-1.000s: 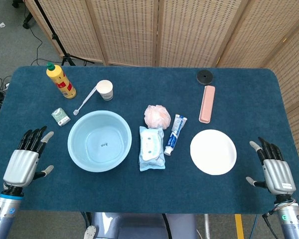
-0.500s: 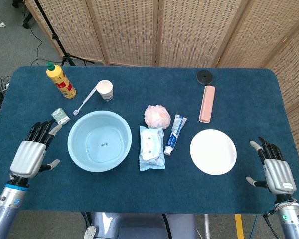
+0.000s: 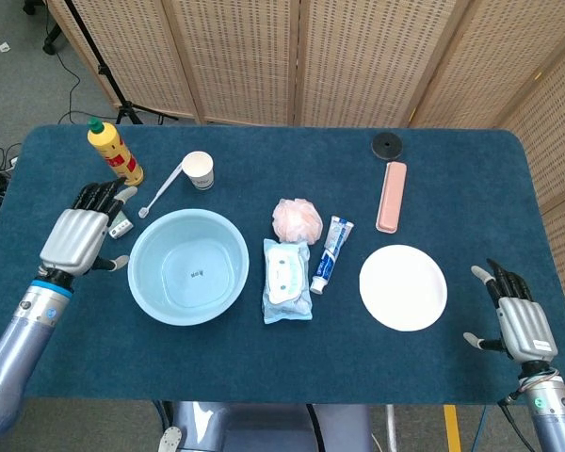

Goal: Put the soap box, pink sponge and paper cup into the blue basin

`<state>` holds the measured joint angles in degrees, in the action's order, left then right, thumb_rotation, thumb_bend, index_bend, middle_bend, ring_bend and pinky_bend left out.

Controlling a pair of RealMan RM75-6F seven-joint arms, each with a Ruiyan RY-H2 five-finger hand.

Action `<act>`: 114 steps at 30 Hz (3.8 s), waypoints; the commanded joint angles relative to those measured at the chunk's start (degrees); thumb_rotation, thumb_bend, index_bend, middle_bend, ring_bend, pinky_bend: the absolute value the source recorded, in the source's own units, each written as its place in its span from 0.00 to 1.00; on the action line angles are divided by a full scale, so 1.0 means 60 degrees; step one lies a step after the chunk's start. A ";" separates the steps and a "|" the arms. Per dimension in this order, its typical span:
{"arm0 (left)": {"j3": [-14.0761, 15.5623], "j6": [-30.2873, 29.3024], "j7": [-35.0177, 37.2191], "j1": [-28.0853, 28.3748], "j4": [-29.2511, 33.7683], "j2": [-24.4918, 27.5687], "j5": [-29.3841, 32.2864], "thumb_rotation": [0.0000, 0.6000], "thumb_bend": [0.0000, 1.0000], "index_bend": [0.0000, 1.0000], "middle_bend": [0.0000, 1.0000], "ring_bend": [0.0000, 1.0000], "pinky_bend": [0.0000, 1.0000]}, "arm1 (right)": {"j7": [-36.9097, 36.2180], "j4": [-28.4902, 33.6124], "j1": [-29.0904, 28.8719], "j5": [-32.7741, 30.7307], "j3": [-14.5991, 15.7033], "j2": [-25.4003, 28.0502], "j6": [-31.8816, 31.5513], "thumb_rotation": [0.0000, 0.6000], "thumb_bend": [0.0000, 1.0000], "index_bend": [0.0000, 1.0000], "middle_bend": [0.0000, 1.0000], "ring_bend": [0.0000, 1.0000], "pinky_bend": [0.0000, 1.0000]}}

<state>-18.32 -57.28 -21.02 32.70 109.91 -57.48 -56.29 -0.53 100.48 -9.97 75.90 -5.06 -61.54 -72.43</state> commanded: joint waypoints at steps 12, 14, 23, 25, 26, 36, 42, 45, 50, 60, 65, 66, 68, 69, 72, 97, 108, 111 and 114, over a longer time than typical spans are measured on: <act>0.0222 0.2637 -0.1554 0.3836 -0.4718 -0.1906 0.4776 1.00 0.16 0.11 0.00 0.00 0.02 | -0.0625 -0.0579 -0.0289 -0.0433 -0.0106 -0.0137 0.0714 1.00 0.03 0.10 0.00 0.00 0.01; 0.0323 0.2862 -0.1654 0.4144 -0.5276 -0.2144 0.5185 1.00 0.16 0.11 0.00 0.00 0.02 | -0.0651 -0.0658 -0.0316 -0.0531 -0.0109 -0.0166 0.0815 1.00 0.03 0.10 0.00 0.00 0.01; 0.1497 0.3743 -0.2434 0.4914 -0.5555 -0.1893 0.5901 1.00 0.16 0.11 0.00 0.00 0.02 | -0.0665 -0.1119 -0.0401 -0.1039 -0.0115 -0.0311 0.1229 1.00 0.03 0.10 0.00 0.00 0.01; 0.1884 0.3785 -0.2680 0.5038 -0.5408 -0.1671 0.6150 1.00 0.17 0.11 0.00 0.00 0.02 | -0.0621 -0.1127 -0.0380 -0.1088 -0.0113 -0.0297 0.1207 1.00 0.03 0.10 0.00 0.00 0.01; 0.2034 0.3794 -0.2736 0.5081 -0.5327 -0.1573 0.6290 1.00 0.17 0.11 0.00 0.00 0.02 | -0.0593 -0.1107 -0.0365 -0.1090 -0.0116 -0.0292 0.1166 1.00 0.03 0.10 0.00 0.00 0.01; 0.3221 0.3997 -0.2447 0.4896 -0.4624 -0.0883 0.6727 1.00 0.17 0.11 0.00 0.00 0.02 | -0.0132 -0.0787 -0.0288 -0.0877 -0.0069 -0.0289 0.0778 1.00 0.03 0.10 0.00 0.00 0.01; 0.3556 0.3960 -0.1861 0.4368 -0.4738 -0.0825 0.6114 1.00 0.17 0.11 0.00 0.00 0.02 | 0.0153 -0.0582 -0.0225 -0.0725 -0.0065 -0.0282 0.0470 1.00 0.03 0.10 0.00 0.00 0.01; 0.3591 0.3868 -0.1502 0.4050 -0.5035 -0.1003 0.5500 1.00 0.17 0.11 0.00 0.00 0.02 | 0.0300 -0.0470 -0.0188 -0.0661 -0.0092 -0.0273 0.0275 1.00 0.03 0.10 0.00 0.00 0.01; 0.3598 0.3825 -0.1057 0.3650 -0.5814 -0.1464 0.4399 1.00 0.17 0.11 0.00 0.00 0.02 | 0.0567 -0.0336 -0.0153 -0.0648 -0.0124 -0.0306 0.0066 1.00 0.03 0.10 0.00 0.00 0.01; 0.3499 0.4289 -0.0288 0.3276 -0.7643 -0.2532 0.3154 1.00 0.18 0.11 0.00 0.00 0.02 | 0.1118 -0.0343 -0.0269 -0.0785 -0.0116 -0.0547 0.0138 1.00 0.03 0.10 0.00 0.00 0.01; 0.3458 0.4570 -0.0149 0.3290 -0.8545 -0.3204 0.2838 1.00 0.18 0.11 0.00 0.00 0.02 | 0.1161 -0.0411 -0.0275 -0.0925 -0.0152 -0.0568 0.0161 1.00 0.03 0.10 0.00 0.00 0.01; 0.3445 0.4589 -0.0134 0.3295 -0.8700 -0.3331 0.2771 1.00 0.18 0.11 0.00 0.00 0.02 | 0.1162 -0.0419 -0.0272 -0.0931 -0.0156 -0.0568 0.0152 1.00 0.03 0.10 0.00 0.00 0.01; 0.3397 0.4663 -0.0078 0.3312 -0.8976 -0.3574 0.2675 1.00 0.18 0.11 0.00 0.00 0.02 | 0.1164 -0.0433 -0.0264 -0.0942 -0.0161 -0.0567 0.0136 1.00 0.03 0.10 0.00 0.00 0.01; 0.3376 0.4711 -0.0053 0.3323 -0.9102 -0.3675 0.2636 1.00 0.18 0.11 0.00 0.00 0.02 | 0.1166 -0.0438 -0.0262 -0.0949 -0.0160 -0.0568 0.0137 1.00 0.03 0.10 0.00 0.00 0.01; 0.3333 0.4793 -0.0024 0.3351 -0.9492 -0.3988 0.2509 1.00 0.18 0.11 0.00 0.00 0.02 | 0.1182 -0.0458 -0.0260 -0.0985 -0.0150 -0.0571 0.0162 1.00 0.03 0.10 0.00 0.00 0.01; 0.3060 0.5106 -0.0073 0.3264 -1.1251 -0.5366 0.2089 1.00 0.21 0.25 0.05 0.00 0.06 | 0.1278 -0.0542 -0.0215 -0.1072 -0.0182 -0.0617 0.0061 1.00 0.03 0.10 0.00 0.00 0.01; 0.2760 0.4841 -0.0017 0.3123 -1.1583 -0.5647 0.1783 1.00 0.36 0.33 0.14 0.06 0.11 | 0.1342 -0.0562 -0.0224 -0.1112 -0.0177 -0.0653 0.0093 1.00 0.03 0.10 0.00 0.00 0.01; 0.2698 0.4861 0.0008 0.3087 -1.1619 -0.5672 0.1700 1.00 0.36 0.34 0.15 0.08 0.12 | 0.1343 -0.0559 -0.0219 -0.1106 -0.0180 -0.0650 0.0079 1.00 0.03 0.10 0.00 0.00 0.01; 0.2646 0.4867 0.0023 0.3038 -1.1675 -0.5707 0.1608 1.00 0.36 0.38 0.18 0.12 0.15 | 0.1328 -0.0555 -0.0204 -0.1088 -0.0184 -0.0645 0.0044 1.00 0.03 0.10 0.00 0.00 0.01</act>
<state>-2.36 -28.04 -20.92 51.03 39.96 -91.64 -46.52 7.45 97.15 -11.20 69.38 -6.16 -65.42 -72.16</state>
